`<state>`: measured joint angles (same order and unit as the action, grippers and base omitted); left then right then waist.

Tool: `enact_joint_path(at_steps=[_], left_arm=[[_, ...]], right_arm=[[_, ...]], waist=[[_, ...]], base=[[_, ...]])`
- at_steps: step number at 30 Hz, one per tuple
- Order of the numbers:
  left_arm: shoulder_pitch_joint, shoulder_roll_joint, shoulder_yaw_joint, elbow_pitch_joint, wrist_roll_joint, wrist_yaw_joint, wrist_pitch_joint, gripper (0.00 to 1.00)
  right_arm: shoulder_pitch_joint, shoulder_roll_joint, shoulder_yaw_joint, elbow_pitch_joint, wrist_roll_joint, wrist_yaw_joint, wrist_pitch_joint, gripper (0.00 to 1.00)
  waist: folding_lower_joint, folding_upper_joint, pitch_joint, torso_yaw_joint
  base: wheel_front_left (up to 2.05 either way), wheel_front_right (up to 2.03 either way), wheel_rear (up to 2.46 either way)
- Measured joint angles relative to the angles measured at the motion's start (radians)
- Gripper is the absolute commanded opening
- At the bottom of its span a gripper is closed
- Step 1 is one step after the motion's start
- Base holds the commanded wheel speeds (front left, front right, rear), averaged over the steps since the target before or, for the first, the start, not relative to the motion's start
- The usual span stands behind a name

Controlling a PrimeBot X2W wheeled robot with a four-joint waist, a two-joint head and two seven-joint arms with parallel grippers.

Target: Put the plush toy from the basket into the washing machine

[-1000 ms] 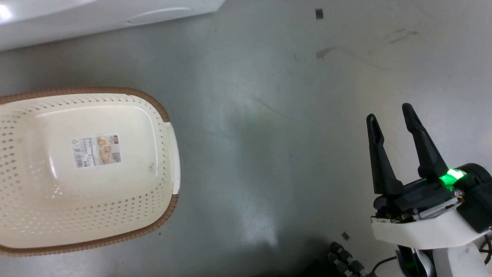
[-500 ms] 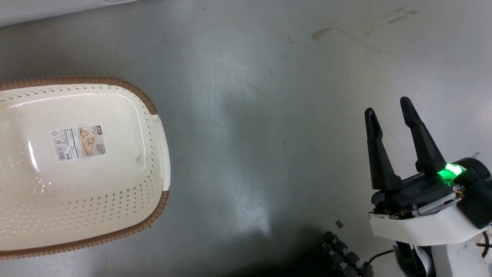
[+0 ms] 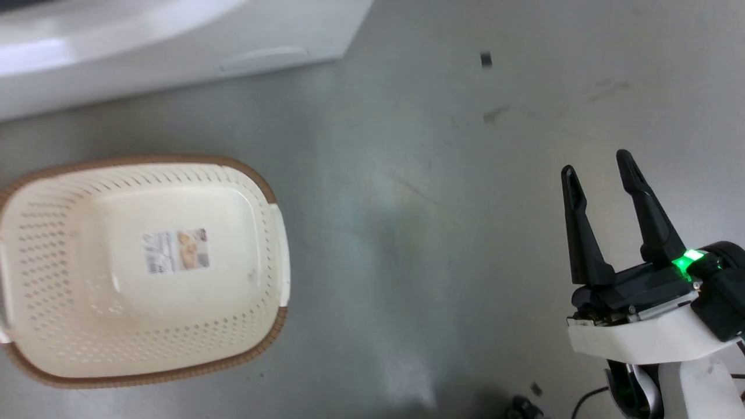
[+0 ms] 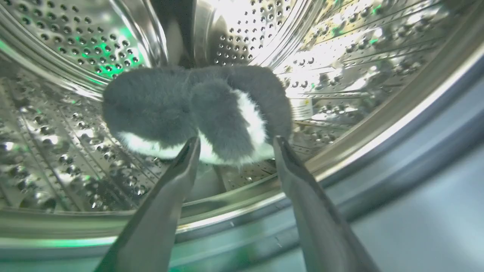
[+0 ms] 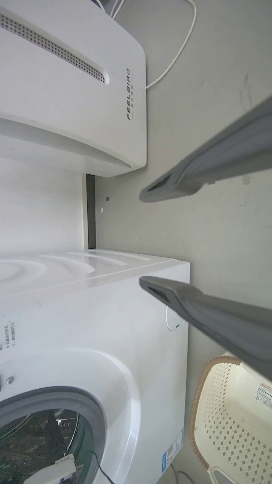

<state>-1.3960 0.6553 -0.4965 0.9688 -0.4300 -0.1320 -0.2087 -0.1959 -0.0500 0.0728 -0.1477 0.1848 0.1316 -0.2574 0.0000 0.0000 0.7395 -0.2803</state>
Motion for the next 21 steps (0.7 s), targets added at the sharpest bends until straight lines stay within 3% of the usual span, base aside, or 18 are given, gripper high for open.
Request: enact_joint_path(at_steps=[6, 21], left_arm=[[0.173, -0.085, 0.034, -0.029, -0.057, 0.007, -0.046, 1.0], [0.87, -0.295, 0.333, -0.67, 0.008, 0.137, -0.048, 1.0]], right_arm=[[0.012, 0.0, -0.021, 0.025, -0.053, 0.0, 0.0, 1.0], [0.111, 0.0, -0.079, 0.075, -0.123, 0.0, 0.0, 1.0]], waist=[[0.0, 0.0, -0.139, 0.04], [-0.0002, 0.0, -0.463, 0.178]], base=[[0.0, 0.0, 0.0], [0.0, 0.0, 0.0]])
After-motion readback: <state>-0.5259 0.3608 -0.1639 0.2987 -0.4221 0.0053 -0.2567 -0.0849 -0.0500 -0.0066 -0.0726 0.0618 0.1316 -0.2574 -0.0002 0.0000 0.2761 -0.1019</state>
